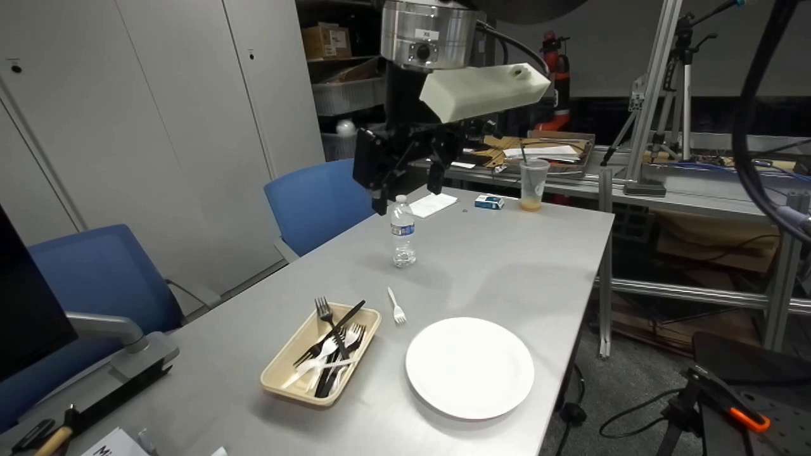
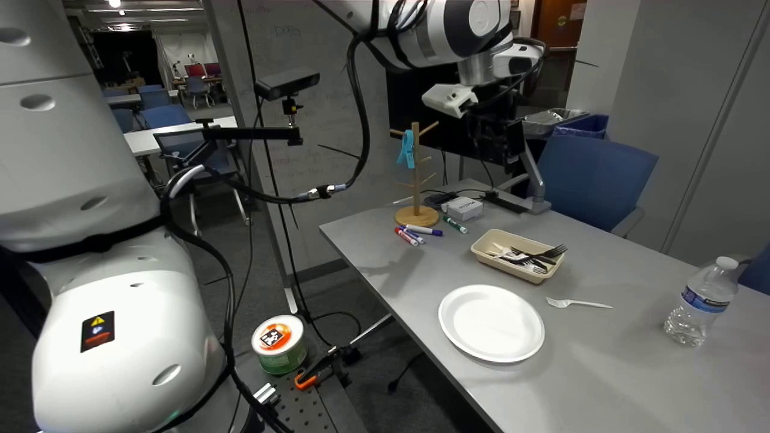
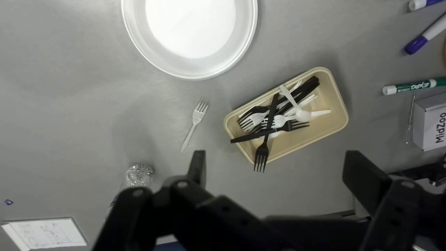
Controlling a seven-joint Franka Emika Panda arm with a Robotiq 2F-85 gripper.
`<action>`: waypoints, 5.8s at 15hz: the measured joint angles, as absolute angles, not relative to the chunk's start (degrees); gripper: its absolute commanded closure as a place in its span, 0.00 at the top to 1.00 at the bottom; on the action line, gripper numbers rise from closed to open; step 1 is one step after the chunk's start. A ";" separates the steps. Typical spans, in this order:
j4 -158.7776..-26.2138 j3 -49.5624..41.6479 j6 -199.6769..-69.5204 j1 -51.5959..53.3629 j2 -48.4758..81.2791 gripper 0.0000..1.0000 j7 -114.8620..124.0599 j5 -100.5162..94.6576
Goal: Pick the white fork on the table and put it on the tray
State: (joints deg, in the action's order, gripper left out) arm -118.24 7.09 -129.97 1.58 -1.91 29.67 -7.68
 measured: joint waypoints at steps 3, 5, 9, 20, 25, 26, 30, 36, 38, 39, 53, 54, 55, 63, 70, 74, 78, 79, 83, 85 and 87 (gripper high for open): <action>-118.15 7.11 -129.98 1.62 -1.94 1.00 29.70 -7.68; -118.20 6.99 -129.83 1.64 -1.76 1.00 29.89 -7.67; -116.09 4.44 -129.89 1.48 3.37 1.00 37.03 -7.72; -100.36 -3.10 -129.89 1.36 27.24 1.00 48.29 -4.81; -93.48 -3.96 -129.86 1.37 35.21 1.00 50.88 -1.06; -92.27 -4.19 -129.86 1.36 36.58 1.00 51.22 -0.42; -88.28 -5.30 -129.88 1.32 40.98 1.00 52.14 1.45; -85.16 -6.26 -129.93 0.64 46.66 1.00 52.66 2.90; -83.71 -6.67 -129.94 0.35 49.09 1.00 52.75 2.97; -82.80 -6.83 -129.94 0.14 50.30 1.00 52.79 2.99; -69.16 -7.13 -129.31 -0.62 58.93 0.88 52.97 3.00; -68.41 -7.13 -129.25 -0.62 59.63 0.78 53.00 3.00; -67.68 -7.13 -129.18 -0.62 60.25 0.66 53.01 3.00; -62.35 -7.13 -125.95 -0.64 62.95 0.03 53.14 3.00; -60.12 -7.17 -123.99 -0.87 63.14 0.00 53.43 3.00; -59.80 -7.17 -123.15 -1.10 63.16 0.32 53.45 3.00; -59.69 -7.12 -122.14 -1.13 63.49 0.63 53.45 3.00; -59.53 -7.07 -121.99 -1.13 63.68 0.72 53.45 3.00; -58.50 -6.95 -121.40 -1.12 64.52 0.87 53.48 3.00; -57.90 -6.94 -121.32 -1.12 65.15 0.88 53.50 3.00; -57.31 -6.94 -121.30 -1.12 65.90 0.82 53.51 3.00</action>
